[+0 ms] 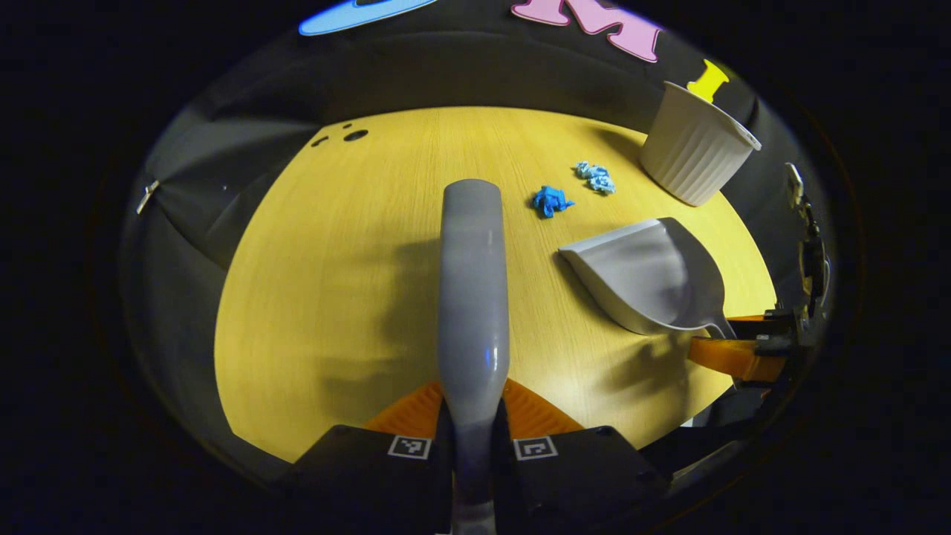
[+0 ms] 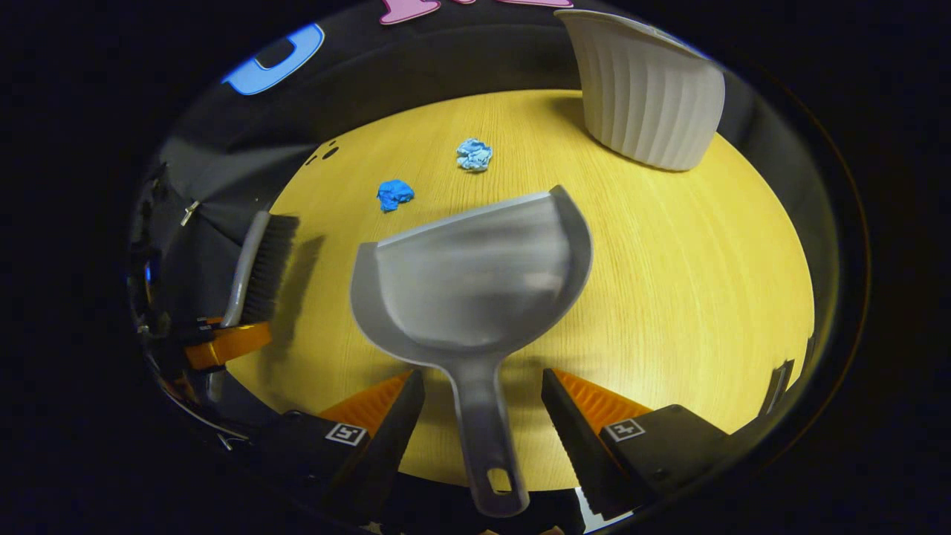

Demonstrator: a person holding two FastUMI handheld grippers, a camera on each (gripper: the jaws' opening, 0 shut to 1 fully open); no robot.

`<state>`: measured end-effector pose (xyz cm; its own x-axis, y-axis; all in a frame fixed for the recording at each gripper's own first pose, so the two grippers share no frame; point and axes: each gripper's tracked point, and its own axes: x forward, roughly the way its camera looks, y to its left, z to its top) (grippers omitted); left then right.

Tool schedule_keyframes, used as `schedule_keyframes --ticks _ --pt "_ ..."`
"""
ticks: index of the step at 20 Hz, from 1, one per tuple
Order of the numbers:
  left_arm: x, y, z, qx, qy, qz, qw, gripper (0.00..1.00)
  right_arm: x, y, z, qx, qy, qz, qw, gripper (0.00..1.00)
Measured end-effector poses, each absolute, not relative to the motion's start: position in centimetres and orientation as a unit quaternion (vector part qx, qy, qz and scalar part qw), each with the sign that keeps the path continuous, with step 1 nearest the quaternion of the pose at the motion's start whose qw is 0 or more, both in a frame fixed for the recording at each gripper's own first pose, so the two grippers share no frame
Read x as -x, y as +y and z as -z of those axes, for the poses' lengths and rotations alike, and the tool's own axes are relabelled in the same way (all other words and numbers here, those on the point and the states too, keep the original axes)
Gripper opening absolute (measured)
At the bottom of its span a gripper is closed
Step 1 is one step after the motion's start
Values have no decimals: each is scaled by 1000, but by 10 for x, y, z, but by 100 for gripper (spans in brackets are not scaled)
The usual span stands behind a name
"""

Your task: Pick up the small broom and dustpan from the desktop, sweep the trash into the dustpan with the broom, and then empty the trash into the garbage bin.

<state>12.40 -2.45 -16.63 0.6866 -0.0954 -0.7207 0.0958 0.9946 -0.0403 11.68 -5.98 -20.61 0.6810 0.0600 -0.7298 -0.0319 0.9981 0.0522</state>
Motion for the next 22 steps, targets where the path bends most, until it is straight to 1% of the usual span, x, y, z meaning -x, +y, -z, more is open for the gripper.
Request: schedule_keyframes --ticks 2,5,6,7,8,9,10,11,12,13,14,15,16,17,19,20,21,22 --pt "-119 -27 156 1 386 57 921 26 -116 -60 211 -10 411 -20 911 99" --pt "-119 -34 142 31 377 59 924 26 -120 -54 217 -3 422 -27 906 99" --pt "-118 -32 141 36 375 58 925 26 -124 -53 218 6 415 -30 909 99" --pt "-119 -28 140 35 375 52 925 26 -125 -53 218 16 414 -29 909 97" --pt "-119 -25 141 33 377 49 924 29 -129 -55 218 25 411 -26 911 96" --pt "-121 -23 141 32 378 46 924 26 -133 -56 218 37 409 -22 912 88" --pt "-123 -21 143 32 381 43 923 26 -137 -57 218 44 408 -20 912 81" --pt "-124 -19 143 34 383 41 922 26 -136 -59 218 50 408 -17 911 71" --pt "-126 -18 144 35 385 39 921 26 -138 -61 217 61 407 -16 911 66" --pt "-130 -17 145 36 388 38 920 29 -138 -64 217 69 405 -19 912 49" --pt "-133 -16 147 35 390 35 920 26 -141 -62 217 69 405 -24 912 51" --pt "-137 -15 149 34 392 32 919 26 -139 -62 217 68 403 -31 912 40" --pt "-141 -15 149 32 393 31 918 26 -140 -62 219 67 403 -41 912 40" --pt "-147 -16 149 29 395 30 918 29 -140 -62 217 63 405 -49 911 39" --pt "-161 -17 149 14 396 32 918 23 -137 -66 215 60 410 -61 908 38" --pt "-169 -17 150 2 396 34 918 26 -137 -69 214 66 411 -66 907 31" --pt "-180 -18 150 -10 397 39 917 26 -138 -74 210 74 407 -69 908 31" --pt "-188 -20 149 -24 398 44 916 23 -138 -79 208 82 410 -70 906 38"
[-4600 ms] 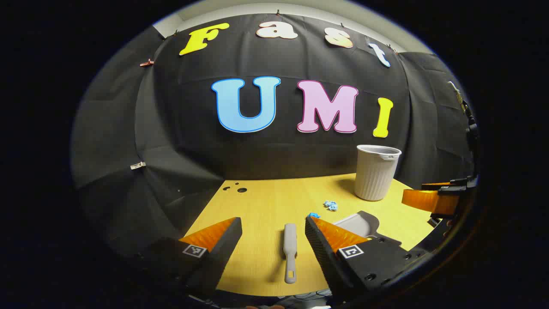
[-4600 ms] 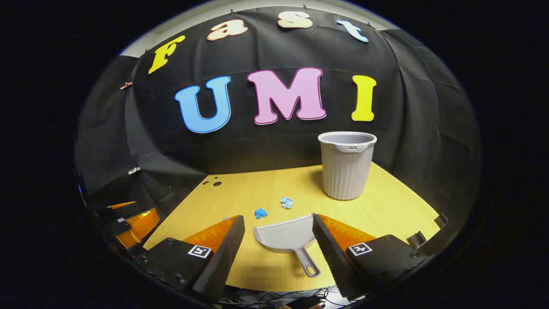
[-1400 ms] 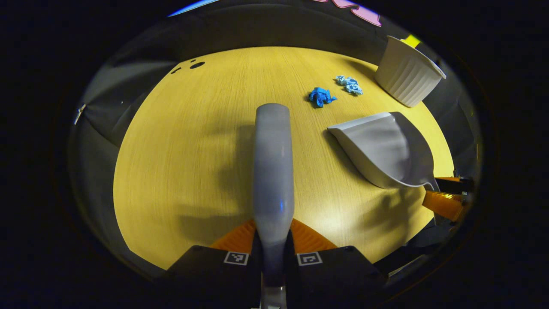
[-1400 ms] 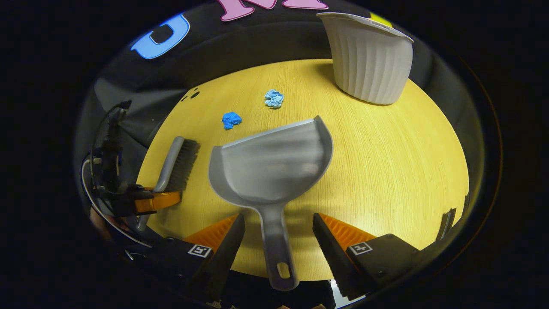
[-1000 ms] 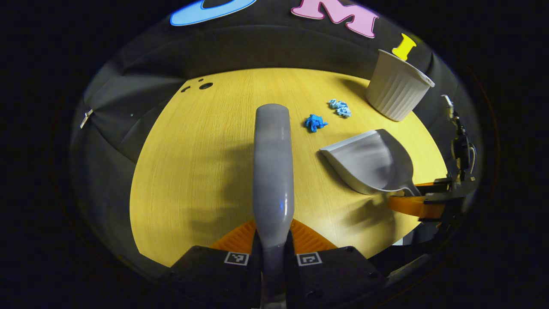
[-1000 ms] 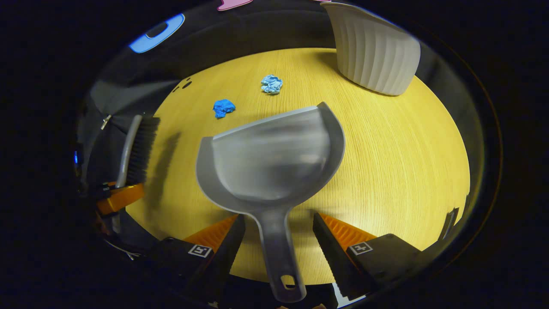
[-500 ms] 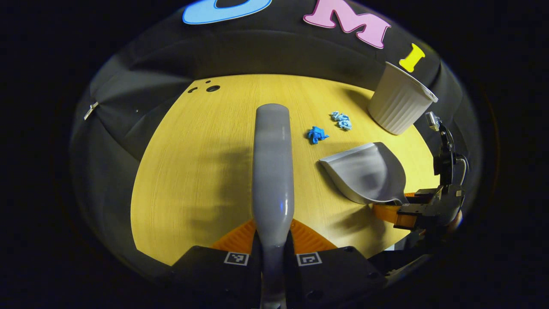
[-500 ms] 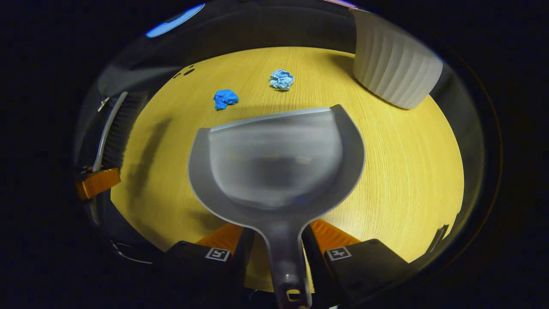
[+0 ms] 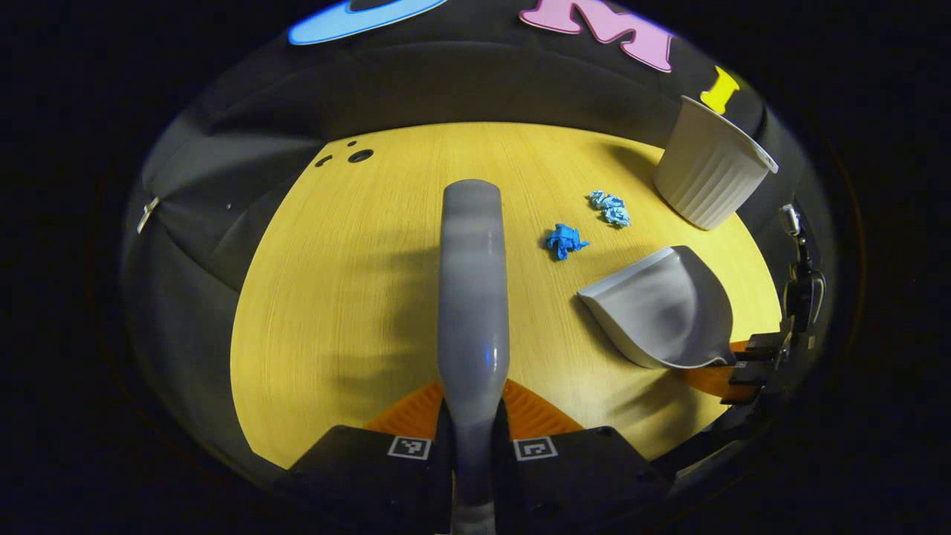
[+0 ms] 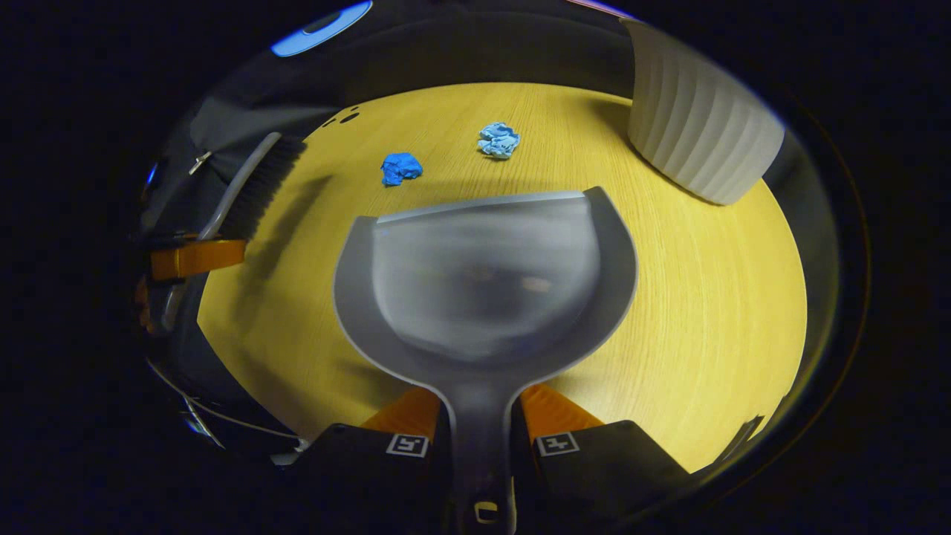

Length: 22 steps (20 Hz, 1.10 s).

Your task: Pick up the small broom and dustpan from the desktop, sweep the trash into the dustpan with the broom, and then empty the trash into the garbage bin.

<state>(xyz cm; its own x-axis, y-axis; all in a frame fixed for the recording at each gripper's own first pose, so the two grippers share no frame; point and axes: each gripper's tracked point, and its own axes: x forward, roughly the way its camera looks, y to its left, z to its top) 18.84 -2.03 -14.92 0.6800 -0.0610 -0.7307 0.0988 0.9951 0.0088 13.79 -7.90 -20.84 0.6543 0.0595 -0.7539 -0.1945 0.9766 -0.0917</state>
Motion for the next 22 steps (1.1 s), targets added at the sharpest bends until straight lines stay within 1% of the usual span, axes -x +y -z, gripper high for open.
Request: schedule_keyframes --ticks 1,3,4,5,8,10,11,12,13,14,15,16,20,21,22 --pt "-198 -20 147 -41 398 47 915 26 -137 -84 204 84 409 -74 906 37" --pt "-223 -15 142 -74 390 42 917 26 -138 -97 196 91 406 -83 905 37" --pt "-237 -17 144 -82 390 42 916 30 -139 -105 193 101 405 -86 905 37" --pt "-249 -21 146 -82 395 45 914 26 -139 -113 190 112 403 -90 904 37" --pt "-288 -32 149 -83 404 51 910 26 -139 -134 189 139 409 -111 895 37" --pt "-315 -36 148 -111 402 58 907 26 -137 -143 192 148 419 -130 887 37" --pt "-328 -41 148 -127 401 65 905 22 -138 -146 193 148 422 -139 884 37" --pt "-338 -48 148 -142 401 76 902 22 -140 -148 193 147 422 -146 882 37" --pt "-345 -55 148 -158 403 90 897 29 -141 -151 194 151 421 -153 881 37" --pt "-351 -63 152 -180 406 104 890 26 -144 -152 193 158 419 -161 880 37" --pt "-355 -71 155 -200 409 122 882 29 -148 -151 193 165 416 -167 878 37" --pt "-358 -79 158 -217 413 141 873 26 -151 -149 195 169 415 -174 877 37" --pt "-375 -106 157 -302 400 189 844 27 -162 -141 196 173 416 -187 873 37" --pt "-379 -113 155 -319 395 198 838 29 -160 -140 196 177 417 -190 871 38" --pt "-381 -119 156 -333 393 209 831 27 -162 -138 194 178 413 -193 872 37"
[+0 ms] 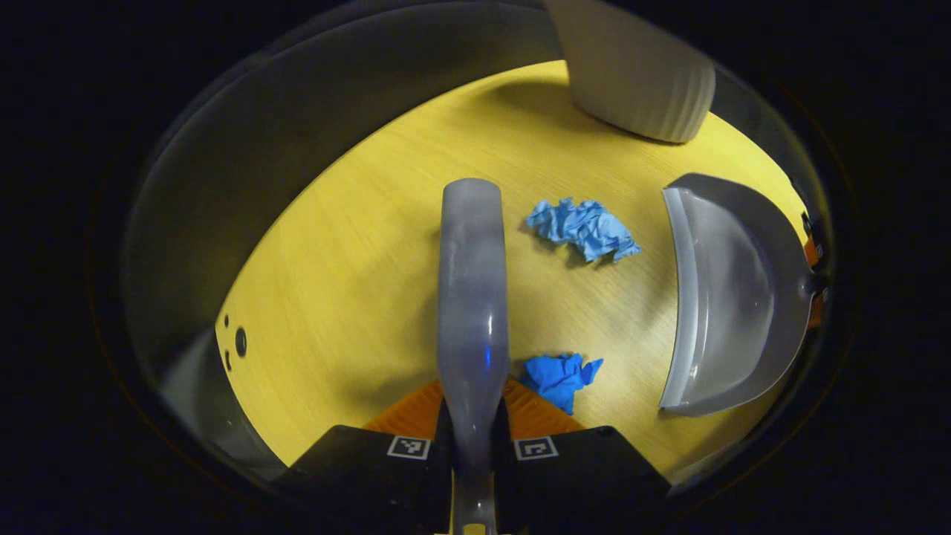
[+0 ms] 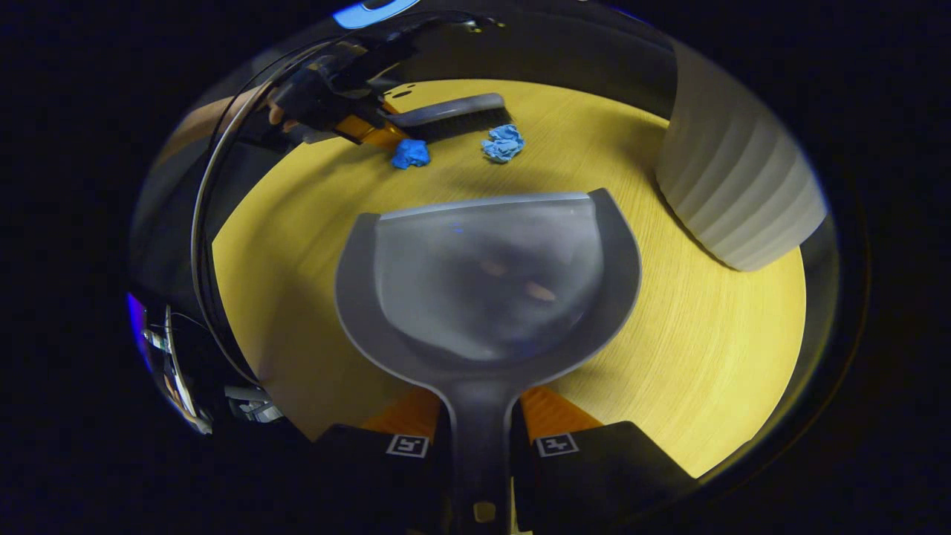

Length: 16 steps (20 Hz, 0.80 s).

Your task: Pick up the small broom and dustpan from the desktop, sweep the trash into the dustpan with the broom, and then empty the trash into the garbage bin.

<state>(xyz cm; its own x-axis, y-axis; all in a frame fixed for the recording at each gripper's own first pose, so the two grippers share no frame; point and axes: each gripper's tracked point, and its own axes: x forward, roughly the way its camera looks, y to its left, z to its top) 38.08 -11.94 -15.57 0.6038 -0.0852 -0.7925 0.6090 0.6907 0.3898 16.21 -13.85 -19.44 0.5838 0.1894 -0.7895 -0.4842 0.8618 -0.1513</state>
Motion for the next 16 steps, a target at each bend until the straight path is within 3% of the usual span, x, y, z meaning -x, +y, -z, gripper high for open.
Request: schedule_keyframes --ticks 6,10,16 --pt "-354 -180 151 -341 408 314 786 29 -163 -138 195 173 412 -201 872 38" --pt "-308 -195 147 -310 451 351 760 27 -165 -136 193 170 398 -191 881 37" --pt "-266 -213 132 -186 485 350 780 27 -164 -137 194 172 379 -190 889 37"
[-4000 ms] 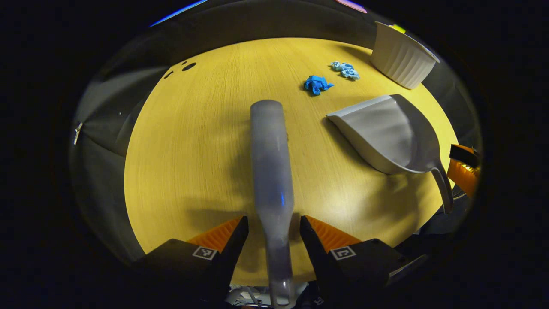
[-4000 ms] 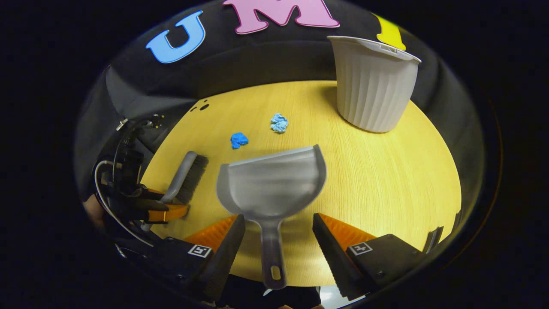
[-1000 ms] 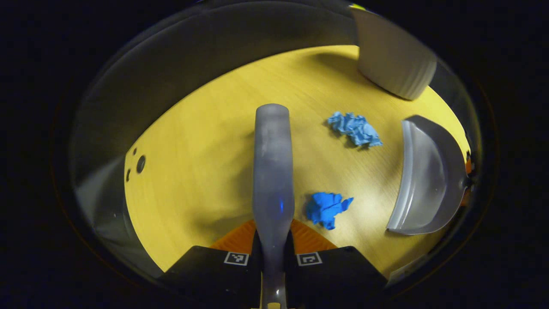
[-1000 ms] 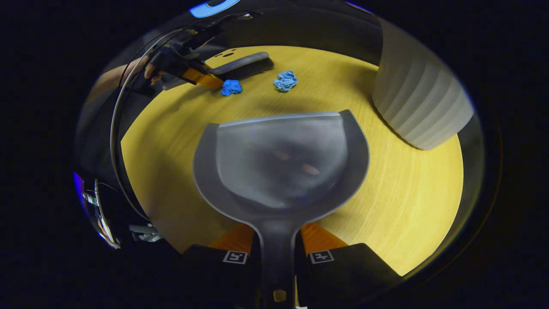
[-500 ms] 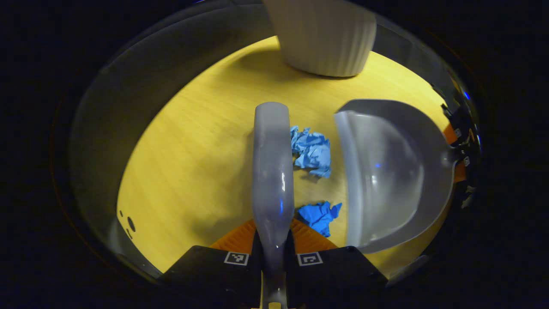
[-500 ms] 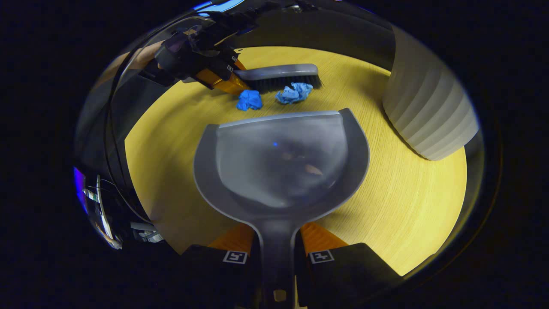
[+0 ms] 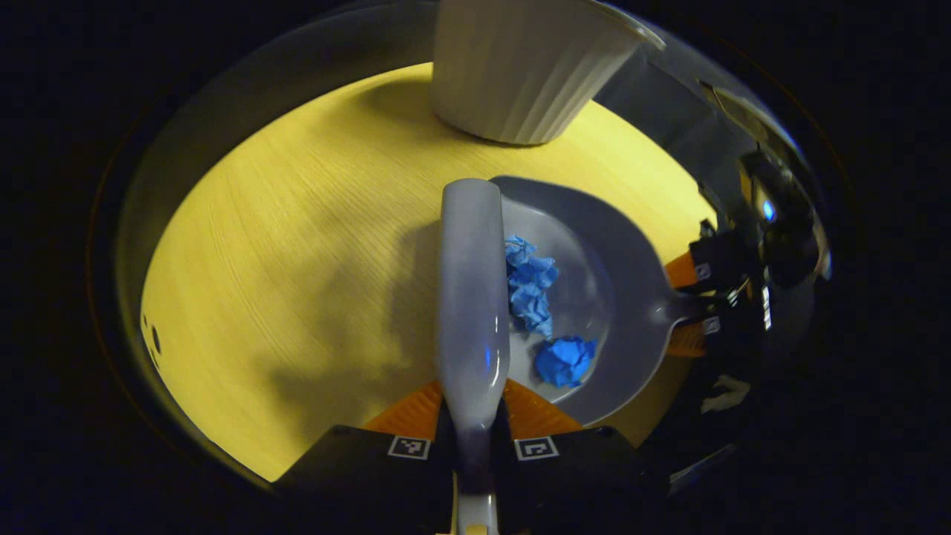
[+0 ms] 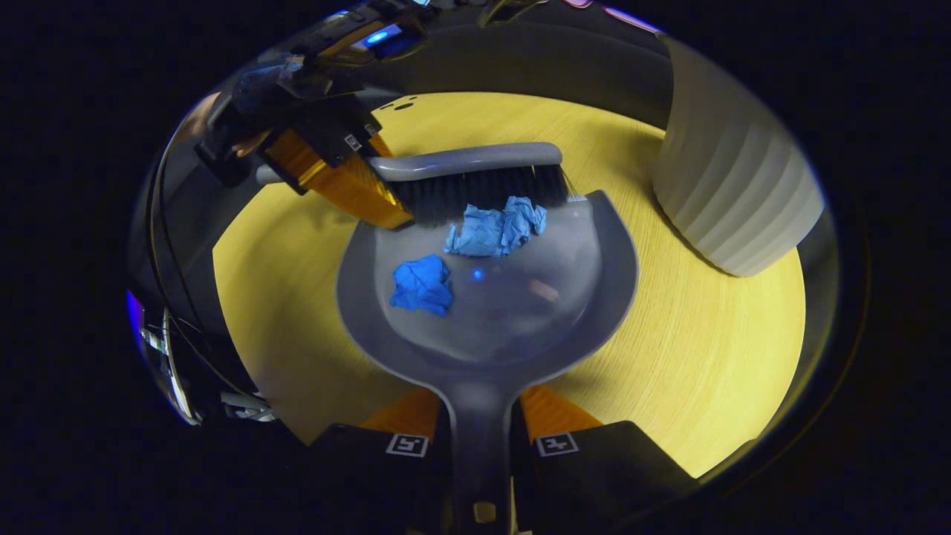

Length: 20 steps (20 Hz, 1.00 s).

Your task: Pick up the small broom and dustpan from the desktop, sweep the trash into the dustpan with the broom, and then empty the trash into the garbage bin.

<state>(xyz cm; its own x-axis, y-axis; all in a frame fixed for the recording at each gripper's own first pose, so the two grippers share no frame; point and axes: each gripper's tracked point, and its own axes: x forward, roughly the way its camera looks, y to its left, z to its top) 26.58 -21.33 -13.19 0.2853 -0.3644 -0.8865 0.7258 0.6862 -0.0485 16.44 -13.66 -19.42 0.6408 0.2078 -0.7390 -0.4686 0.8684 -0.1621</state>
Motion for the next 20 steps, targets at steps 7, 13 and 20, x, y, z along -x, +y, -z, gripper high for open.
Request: schedule_keyframes --ticks 7,13,20 --pt "-249 -180 93 -122 418 267 860 27 -164 -139 196 173 371 -189 892 37" --pt "-219 -139 92 -66 359 160 917 27 -148 -145 183 153 369 -186 898 37" --pt "-210 -99 141 -10 359 122 925 27 -125 -142 138 157 361 -180 902 37"
